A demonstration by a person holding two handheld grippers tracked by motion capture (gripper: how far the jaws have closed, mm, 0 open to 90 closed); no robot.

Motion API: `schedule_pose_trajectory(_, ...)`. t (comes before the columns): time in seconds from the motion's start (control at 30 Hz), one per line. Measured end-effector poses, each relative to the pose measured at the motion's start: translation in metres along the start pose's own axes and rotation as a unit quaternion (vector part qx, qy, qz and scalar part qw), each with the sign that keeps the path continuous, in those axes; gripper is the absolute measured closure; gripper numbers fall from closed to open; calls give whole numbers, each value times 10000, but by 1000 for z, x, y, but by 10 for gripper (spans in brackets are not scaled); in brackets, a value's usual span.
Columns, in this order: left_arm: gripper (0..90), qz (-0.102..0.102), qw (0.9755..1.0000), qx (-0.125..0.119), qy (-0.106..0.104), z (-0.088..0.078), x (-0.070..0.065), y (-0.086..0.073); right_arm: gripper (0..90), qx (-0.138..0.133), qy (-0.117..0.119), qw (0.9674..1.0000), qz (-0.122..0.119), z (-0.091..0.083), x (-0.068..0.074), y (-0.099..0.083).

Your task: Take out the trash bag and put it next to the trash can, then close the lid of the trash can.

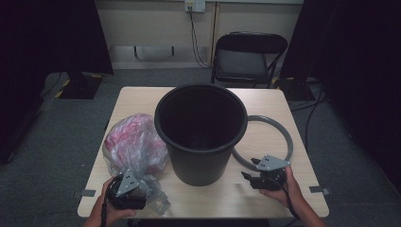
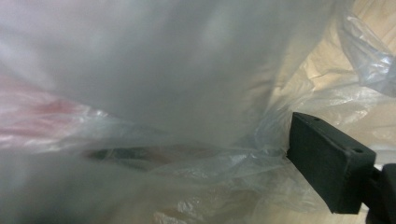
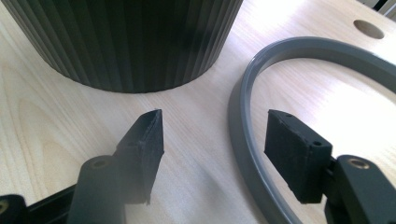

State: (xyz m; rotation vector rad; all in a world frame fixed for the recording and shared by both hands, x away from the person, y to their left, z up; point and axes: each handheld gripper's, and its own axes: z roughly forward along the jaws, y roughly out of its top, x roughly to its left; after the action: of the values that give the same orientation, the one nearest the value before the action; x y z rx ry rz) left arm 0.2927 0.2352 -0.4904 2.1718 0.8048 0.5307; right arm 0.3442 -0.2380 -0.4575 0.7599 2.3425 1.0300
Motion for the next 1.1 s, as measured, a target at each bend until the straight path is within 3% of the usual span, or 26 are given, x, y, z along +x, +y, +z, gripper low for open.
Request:
schedule_pose_trajectory(0.17,203,-154,9996,131,-175,4,2,-8,361,-14,74,9999,77,2,-1,-2)
schedule_pose_trajectory(0.5,209,-331,9980,140,-525,4,6,-11,345,62,145,9998,75,6,-6,-5)
schedule_pose_trajectory(0.83,208,-329,9978,120,-568,4,5,-12,338,125,182,9997,46,9,-10,-9)
schedule_pose_trajectory(1.1,208,-292,9978,131,-577,3,6,-12,333,139,366,9992,53,7,-18,-12)
